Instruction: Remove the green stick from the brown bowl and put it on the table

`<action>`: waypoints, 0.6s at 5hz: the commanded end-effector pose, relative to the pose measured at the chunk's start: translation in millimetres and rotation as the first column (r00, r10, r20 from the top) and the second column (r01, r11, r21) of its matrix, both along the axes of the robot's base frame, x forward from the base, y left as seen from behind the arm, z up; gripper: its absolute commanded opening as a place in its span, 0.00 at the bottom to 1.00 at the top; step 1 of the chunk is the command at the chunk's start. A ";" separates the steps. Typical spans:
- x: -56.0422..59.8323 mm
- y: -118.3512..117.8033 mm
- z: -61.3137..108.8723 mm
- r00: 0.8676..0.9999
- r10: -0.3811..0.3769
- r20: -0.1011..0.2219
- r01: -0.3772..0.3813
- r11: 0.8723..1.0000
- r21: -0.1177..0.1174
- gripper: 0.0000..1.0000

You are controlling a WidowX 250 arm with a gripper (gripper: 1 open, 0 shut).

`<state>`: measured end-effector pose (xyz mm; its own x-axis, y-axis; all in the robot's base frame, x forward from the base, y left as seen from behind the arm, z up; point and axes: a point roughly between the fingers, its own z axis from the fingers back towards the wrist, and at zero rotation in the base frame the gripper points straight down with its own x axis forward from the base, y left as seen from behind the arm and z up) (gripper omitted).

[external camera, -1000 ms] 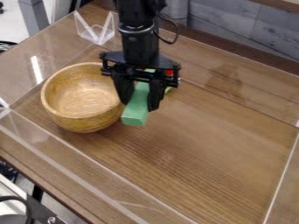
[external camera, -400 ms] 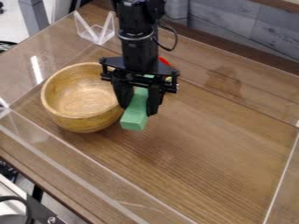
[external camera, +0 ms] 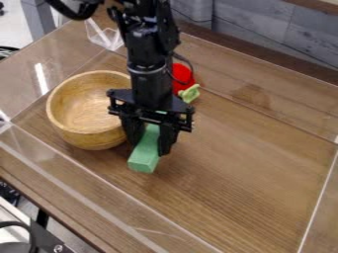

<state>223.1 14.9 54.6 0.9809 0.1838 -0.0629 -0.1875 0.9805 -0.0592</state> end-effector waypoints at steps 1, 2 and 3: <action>-0.2 -0.3 1.1 0.999 -0.018 0.040 0.018 1.000 -0.002 0.00; -4.3 -2.0 -5.2 0.999 -0.035 0.038 0.036 0.999 -0.007 0.00; -6.8 -3.3 -11.3 0.998 -0.046 0.038 0.047 0.999 -0.013 0.00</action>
<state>213.6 11.5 39.8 0.9889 0.1412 -0.0458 -0.1444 0.9865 -0.0773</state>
